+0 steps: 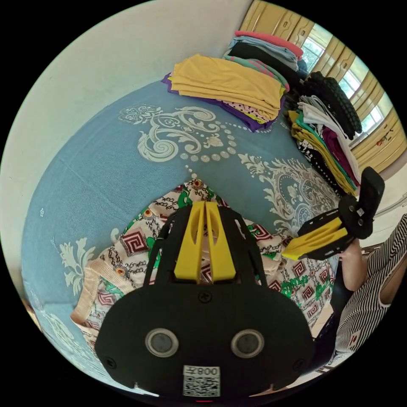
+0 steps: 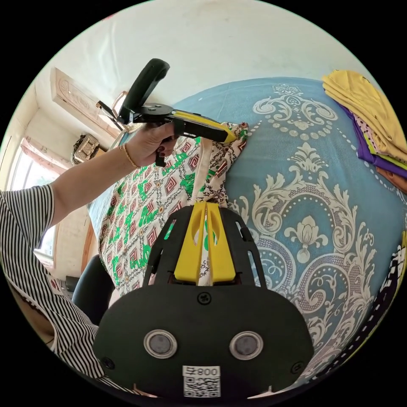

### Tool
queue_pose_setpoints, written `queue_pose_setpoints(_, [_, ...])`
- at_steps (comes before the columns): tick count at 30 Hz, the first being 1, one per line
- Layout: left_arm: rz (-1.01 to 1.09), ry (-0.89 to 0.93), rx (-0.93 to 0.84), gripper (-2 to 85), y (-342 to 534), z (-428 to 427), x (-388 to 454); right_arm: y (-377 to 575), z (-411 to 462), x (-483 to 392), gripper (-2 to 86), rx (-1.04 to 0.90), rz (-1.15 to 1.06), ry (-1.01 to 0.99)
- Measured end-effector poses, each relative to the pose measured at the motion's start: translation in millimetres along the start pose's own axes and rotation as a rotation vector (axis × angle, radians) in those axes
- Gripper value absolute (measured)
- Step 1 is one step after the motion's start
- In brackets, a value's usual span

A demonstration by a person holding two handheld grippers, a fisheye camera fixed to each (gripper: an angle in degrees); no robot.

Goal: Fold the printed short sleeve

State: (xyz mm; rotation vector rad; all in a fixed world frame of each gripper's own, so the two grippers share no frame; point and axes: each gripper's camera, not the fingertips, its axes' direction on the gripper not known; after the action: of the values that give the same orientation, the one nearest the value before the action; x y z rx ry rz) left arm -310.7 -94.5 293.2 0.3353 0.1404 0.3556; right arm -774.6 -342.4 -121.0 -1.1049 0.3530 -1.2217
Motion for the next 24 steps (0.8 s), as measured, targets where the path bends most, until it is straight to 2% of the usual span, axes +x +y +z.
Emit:
queue_pose_setpoints(6, [0.010,0.006,0.035,0.2,26,-6,13,-9,-15,-8,0.0,0.109,0.002,0.008])
queue_pose_setpoints(11, [0.030,0.060,0.098,0.2,66,-20,29,-20,0,-8,0.0,0.017,0.070,0.115])
queue_pose_setpoints(15, [0.042,-0.005,-0.028,0.2,91,5,42,-24,-3,-7,0.0,0.040,0.115,0.067])
queue_pose_setpoints(21, [-0.002,0.093,0.152,0.2,139,-17,48,-32,-11,-28,0.0,0.069,0.102,0.111])
queue_pose_setpoints(24, [0.010,0.126,0.108,0.1,166,-1,59,-34,-16,-34,0.0,0.101,0.126,0.111])
